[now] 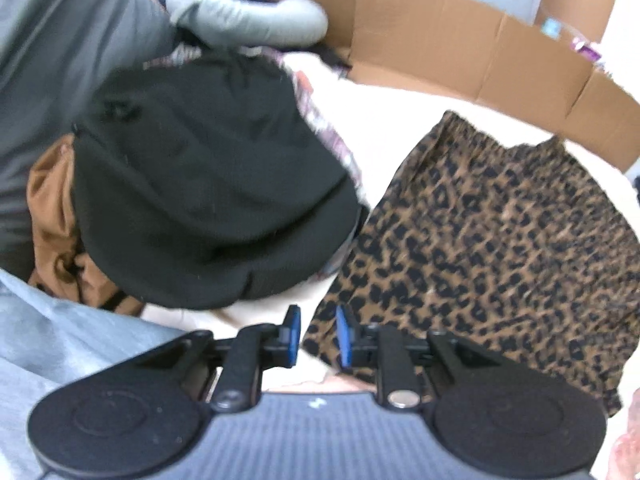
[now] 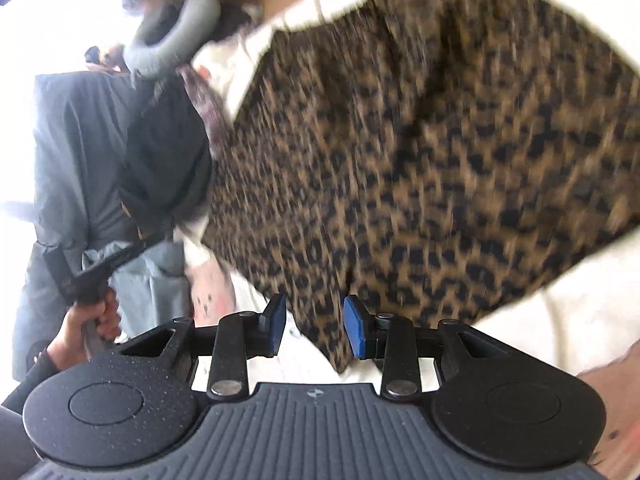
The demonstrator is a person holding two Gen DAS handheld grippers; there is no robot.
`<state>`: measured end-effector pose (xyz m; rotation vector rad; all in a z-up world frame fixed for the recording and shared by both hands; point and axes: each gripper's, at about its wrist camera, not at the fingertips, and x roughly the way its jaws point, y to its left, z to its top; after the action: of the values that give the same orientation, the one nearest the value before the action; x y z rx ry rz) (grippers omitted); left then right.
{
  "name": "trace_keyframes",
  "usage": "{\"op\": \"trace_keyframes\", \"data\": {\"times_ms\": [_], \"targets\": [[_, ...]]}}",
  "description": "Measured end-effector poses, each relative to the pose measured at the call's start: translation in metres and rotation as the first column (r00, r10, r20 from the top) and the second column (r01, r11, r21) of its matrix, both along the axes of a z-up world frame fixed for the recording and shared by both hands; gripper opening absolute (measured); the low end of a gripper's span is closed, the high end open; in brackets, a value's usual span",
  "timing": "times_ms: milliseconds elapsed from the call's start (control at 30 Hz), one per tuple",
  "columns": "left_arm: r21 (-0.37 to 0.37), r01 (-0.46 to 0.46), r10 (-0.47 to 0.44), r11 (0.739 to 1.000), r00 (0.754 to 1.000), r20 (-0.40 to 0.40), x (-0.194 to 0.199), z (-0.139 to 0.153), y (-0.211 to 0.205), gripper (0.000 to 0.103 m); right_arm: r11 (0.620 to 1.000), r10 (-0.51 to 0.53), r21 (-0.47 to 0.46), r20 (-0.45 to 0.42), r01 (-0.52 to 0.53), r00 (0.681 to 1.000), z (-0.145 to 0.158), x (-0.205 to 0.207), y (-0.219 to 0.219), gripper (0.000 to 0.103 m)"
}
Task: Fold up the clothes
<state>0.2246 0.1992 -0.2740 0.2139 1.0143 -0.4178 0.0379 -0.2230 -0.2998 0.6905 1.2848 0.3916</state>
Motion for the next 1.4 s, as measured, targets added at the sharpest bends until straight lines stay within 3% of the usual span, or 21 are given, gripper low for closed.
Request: {"op": "trace_keyframes", "data": {"times_ms": [100,333,467,533,700,833,1033,1100,1200,1267,1400], "targets": [[-0.081,0.028,-0.026,0.996,0.999,0.027,-0.010,0.025,-0.003,0.025,0.998,-0.024,-0.053,0.050,0.027,0.998,0.035,0.013,-0.013,0.035],[-0.101,0.112,-0.099,0.989,0.988,0.122,-0.035,0.063,-0.016,0.026,0.978,-0.095,-0.167,0.161,0.122,0.982,0.107,0.028,-0.045,0.038],[-0.127,0.023,-0.019,0.992,0.999,0.032,-0.034,0.057,-0.010,0.025,0.959,-0.097,-0.239,0.218,0.150,0.971,0.141,0.033,-0.058,0.040],[-0.105,-0.009,0.012,0.994,1.000,0.024,-0.039,0.059,-0.008,0.025,0.950,-0.098,-0.266,0.240,0.162,0.966,0.154,0.034,-0.065,0.046],[-0.090,-0.036,0.038,0.995,0.999,0.021,-0.045,0.075,-0.002,0.025,0.909,-0.094,-0.370,0.264,0.190,0.960,0.183,0.031,-0.090,0.046],[-0.066,-0.036,0.038,0.997,0.999,0.034,-0.046,0.093,-0.003,0.026,0.894,-0.110,-0.391,0.278,0.217,0.954,0.200,0.029,-0.114,0.047],[-0.031,-0.037,0.039,0.999,0.998,0.052,-0.046,0.121,-0.005,0.027,0.891,-0.097,-0.400,0.291,0.213,0.952,0.196,0.033,-0.139,0.048],[-0.019,-0.038,0.039,0.999,0.998,0.058,-0.046,0.130,-0.006,0.027,0.906,-0.062,-0.387,0.276,0.170,0.959,0.185,0.037,-0.144,0.048],[0.004,-0.030,0.030,1.000,0.997,0.073,-0.047,0.144,-0.009,0.031,0.897,0.002,-0.427,0.260,0.113,0.966,0.165,0.046,-0.148,0.048],[0.029,-0.005,0.002,1.000,0.996,0.091,-0.044,0.153,-0.017,0.037,0.894,0.018,-0.438,0.251,0.097,0.968,0.152,0.050,-0.150,0.048],[0.055,0.014,-0.020,0.998,0.995,0.098,-0.030,0.154,-0.027,0.037,0.895,0.032,-0.438,0.245,0.081,0.969,0.122,0.052,-0.151,0.047]]}}
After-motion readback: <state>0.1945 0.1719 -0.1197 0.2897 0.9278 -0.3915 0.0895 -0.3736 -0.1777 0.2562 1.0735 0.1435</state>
